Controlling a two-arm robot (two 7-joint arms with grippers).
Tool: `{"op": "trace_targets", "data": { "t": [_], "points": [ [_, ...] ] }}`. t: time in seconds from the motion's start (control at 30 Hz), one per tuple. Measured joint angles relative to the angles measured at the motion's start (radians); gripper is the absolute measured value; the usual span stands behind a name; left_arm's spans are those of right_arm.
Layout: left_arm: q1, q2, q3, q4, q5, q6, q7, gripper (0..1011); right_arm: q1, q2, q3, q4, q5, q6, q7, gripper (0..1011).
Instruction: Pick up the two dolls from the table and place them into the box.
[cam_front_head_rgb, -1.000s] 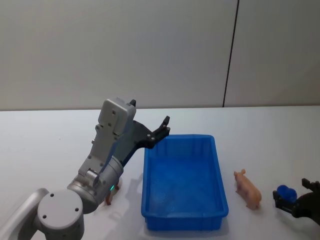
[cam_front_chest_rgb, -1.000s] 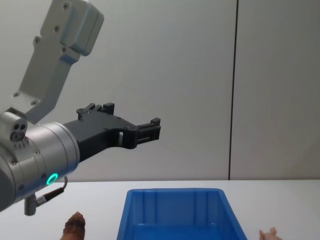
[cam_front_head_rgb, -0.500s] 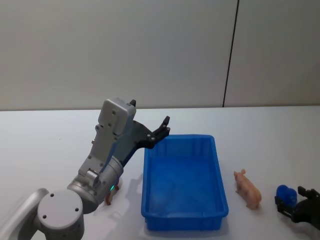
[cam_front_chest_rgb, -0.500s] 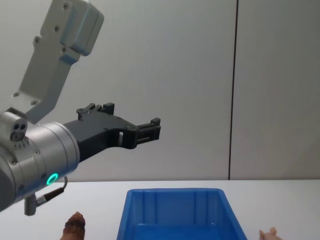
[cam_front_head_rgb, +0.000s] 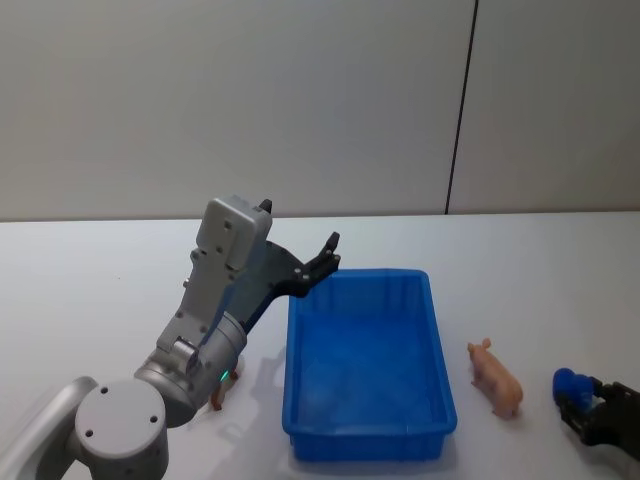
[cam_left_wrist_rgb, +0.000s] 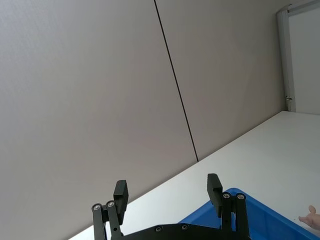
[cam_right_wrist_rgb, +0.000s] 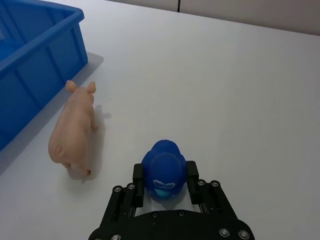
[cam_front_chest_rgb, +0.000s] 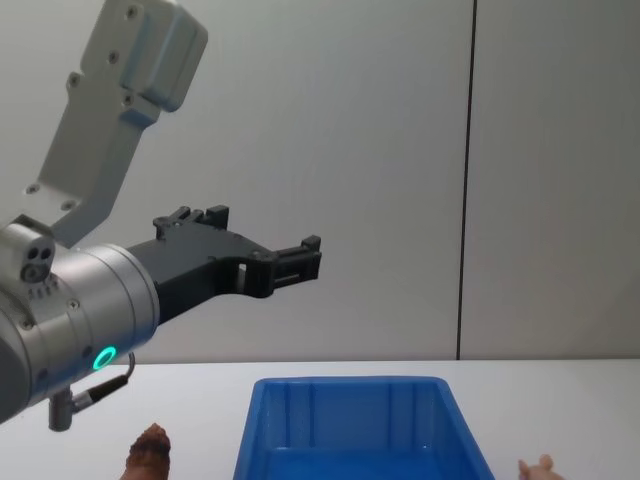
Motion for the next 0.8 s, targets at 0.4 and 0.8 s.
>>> {"op": "trace_targets", "data": {
  "t": [0.4,0.8],
  "points": [
    [0.000,0.000,0.000,0.000,0.000,0.000,0.000,1001,0.008,-0.003,0.005,-0.034,0.006,-0.071,-0.004,413],
    [0.000,0.000,0.000,0.000,0.000,0.000,0.000,1001,0.050,-0.017,0.000,-0.094,-0.002,-0.126,0.050,340]
  ]
}}
